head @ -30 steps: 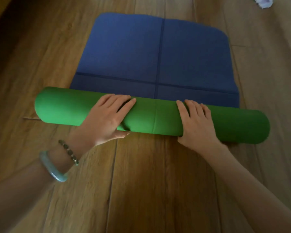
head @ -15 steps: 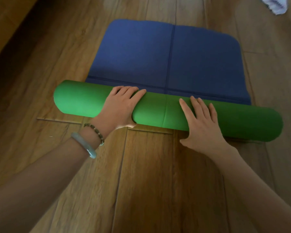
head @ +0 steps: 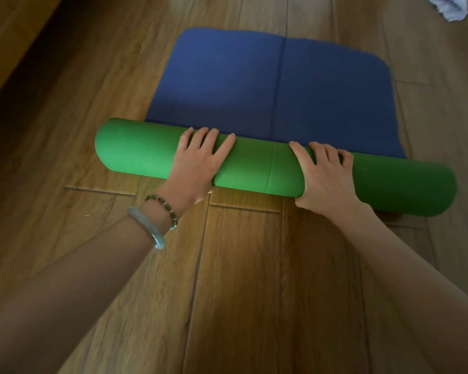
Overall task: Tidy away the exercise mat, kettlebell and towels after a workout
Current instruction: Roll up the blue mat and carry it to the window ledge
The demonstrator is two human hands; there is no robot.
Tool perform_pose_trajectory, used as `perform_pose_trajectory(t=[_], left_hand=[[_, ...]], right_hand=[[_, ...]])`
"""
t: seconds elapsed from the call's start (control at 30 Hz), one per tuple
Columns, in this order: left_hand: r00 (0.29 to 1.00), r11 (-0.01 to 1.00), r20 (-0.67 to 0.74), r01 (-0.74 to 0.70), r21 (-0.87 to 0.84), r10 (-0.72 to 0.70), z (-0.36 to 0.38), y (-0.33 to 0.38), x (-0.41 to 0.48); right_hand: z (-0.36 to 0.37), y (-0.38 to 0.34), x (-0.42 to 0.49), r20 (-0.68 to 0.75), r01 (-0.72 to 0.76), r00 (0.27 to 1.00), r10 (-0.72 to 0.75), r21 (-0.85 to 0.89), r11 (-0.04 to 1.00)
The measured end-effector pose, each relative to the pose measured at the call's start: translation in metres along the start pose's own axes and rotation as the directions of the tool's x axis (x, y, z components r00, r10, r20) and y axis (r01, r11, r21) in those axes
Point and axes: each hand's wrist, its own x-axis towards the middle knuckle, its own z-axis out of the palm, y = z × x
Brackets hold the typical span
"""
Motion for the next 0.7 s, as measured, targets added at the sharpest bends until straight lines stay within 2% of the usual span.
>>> perform_pose_trajectory(t=[0.1, 0.2, 0.27, 0.37, 0.53, 0.63, 0.7], left_hand=[[1.0, 1.0, 0.001, -0.019, 0.012, 0.019, -0.003, 0.0, -0.007], [0.997, 0.998, -0.058, -0.048, -0.049, 0.045, -0.002, 0.004, -0.029], [0.994, 0.993, -0.075, -0.08, -0.082, 0.074, -0.001, 0.009, -0.047], [0.994, 0.99, -0.025, -0.11, -0.084, 0.108, -0.006, 0.012, -0.069], [0.942, 0.978, 0.268, -0.182, -0.102, 0.204, -0.026, 0.008, -0.063], [0.921, 0.962, 0.316, -0.162, -0.218, 0.227, -0.032, -0.001, -0.045], [0.929, 0.962, 0.299, -0.157, -0.221, 0.22, -0.036, -0.006, -0.047]], right_hand=[[0.0, 0.001, -0.008, 0.001, 0.024, 1.0, -0.024, -0.017, 1.0], [0.005, 0.0, -0.031, -0.048, 0.06, 0.997, -0.06, -0.01, 0.998], [0.004, -0.003, -0.049, -0.024, 0.078, 0.997, -0.078, -0.003, 0.997], [-0.002, -0.007, -0.072, 0.111, 0.11, 0.988, -0.11, 0.002, 0.994], [-0.021, -0.006, -0.066, 0.358, 0.141, 0.919, -0.167, 0.097, 0.985], [-0.028, 0.002, -0.039, 0.497, 0.106, 0.848, -0.184, 0.183, 0.977], [-0.031, 0.006, -0.025, 0.553, 0.09, 0.808, -0.201, 0.222, 0.971]])
